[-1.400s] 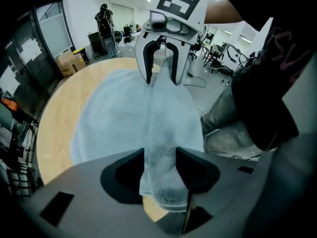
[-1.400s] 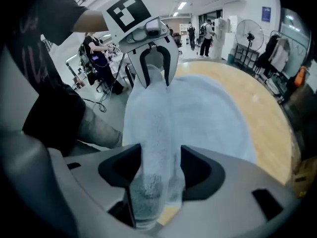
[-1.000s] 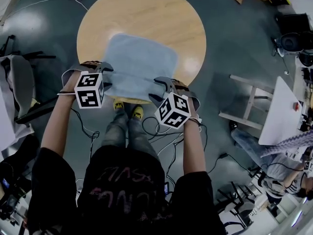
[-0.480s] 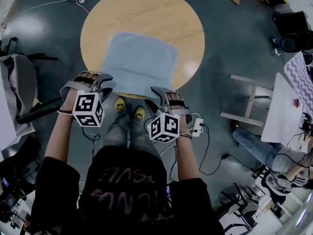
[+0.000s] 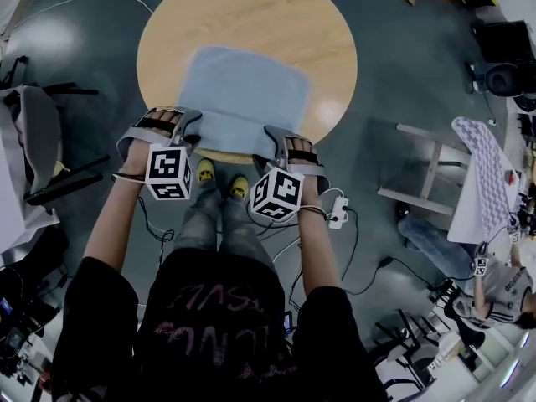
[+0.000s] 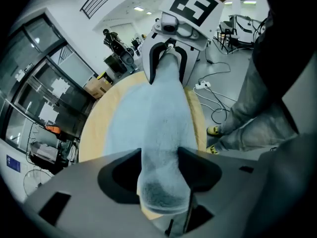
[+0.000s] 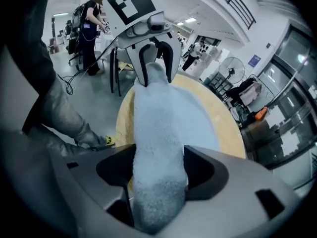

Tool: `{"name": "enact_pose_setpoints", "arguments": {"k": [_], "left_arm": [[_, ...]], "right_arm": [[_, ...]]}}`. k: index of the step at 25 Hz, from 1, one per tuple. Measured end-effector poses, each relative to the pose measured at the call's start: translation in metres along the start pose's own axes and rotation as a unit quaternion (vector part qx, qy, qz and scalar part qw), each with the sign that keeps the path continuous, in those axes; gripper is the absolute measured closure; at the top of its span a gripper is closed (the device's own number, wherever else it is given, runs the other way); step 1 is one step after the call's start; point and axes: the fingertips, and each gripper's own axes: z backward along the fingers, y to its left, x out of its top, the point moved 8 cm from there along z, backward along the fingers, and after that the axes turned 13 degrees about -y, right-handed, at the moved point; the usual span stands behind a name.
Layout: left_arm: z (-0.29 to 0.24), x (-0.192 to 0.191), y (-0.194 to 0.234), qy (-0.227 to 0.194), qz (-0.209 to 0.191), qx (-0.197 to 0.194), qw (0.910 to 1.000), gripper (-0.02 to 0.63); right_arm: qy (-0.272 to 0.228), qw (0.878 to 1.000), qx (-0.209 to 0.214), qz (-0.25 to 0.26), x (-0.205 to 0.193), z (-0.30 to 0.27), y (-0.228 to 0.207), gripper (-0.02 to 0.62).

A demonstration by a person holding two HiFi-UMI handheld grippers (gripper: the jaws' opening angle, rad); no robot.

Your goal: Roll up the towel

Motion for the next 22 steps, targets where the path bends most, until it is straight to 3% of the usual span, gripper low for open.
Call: {"name": "enact_pose_setpoints", "arguments": {"k": [4,7,10,14,17,22], "left_arm": [[-0.016,-0.004,0.010,0.001,0.012,-0.041,0.9991,0.360],[-0.022,-0.007,0.012,-0.006,0.030,-0.102,0.9943,0.424],[-0.021,-0.009,0.017,-0.013,0.063,-0.163,0.9845,0.470],[-0.014,-0.006,0.019,-0.010,0.092,-0.241,0.9662,0.486],[-0.007,-0.003,0.021,-0.018,0.109,-0.282,0.9530,0.491],[-0.006,0.005,0.020,-0.020,0.146,-0.351,0.9245,0.491]], "right_arm": [[0.007,0.999,0.041,-0.028,-0.007,-0.014,-0.007,0.318],[0.008,0.995,0.084,-0.057,-0.009,-0.018,-0.010,0.359],[0.009,0.990,0.118,-0.073,-0.008,-0.018,-0.012,0.411],[0.023,0.981,0.167,-0.098,-0.005,-0.015,-0.014,0.453],[0.029,0.966,0.223,-0.128,0.000,-0.010,-0.016,0.469],[0.030,0.924,0.329,-0.194,-0.002,0.001,-0.012,0.476]]}}
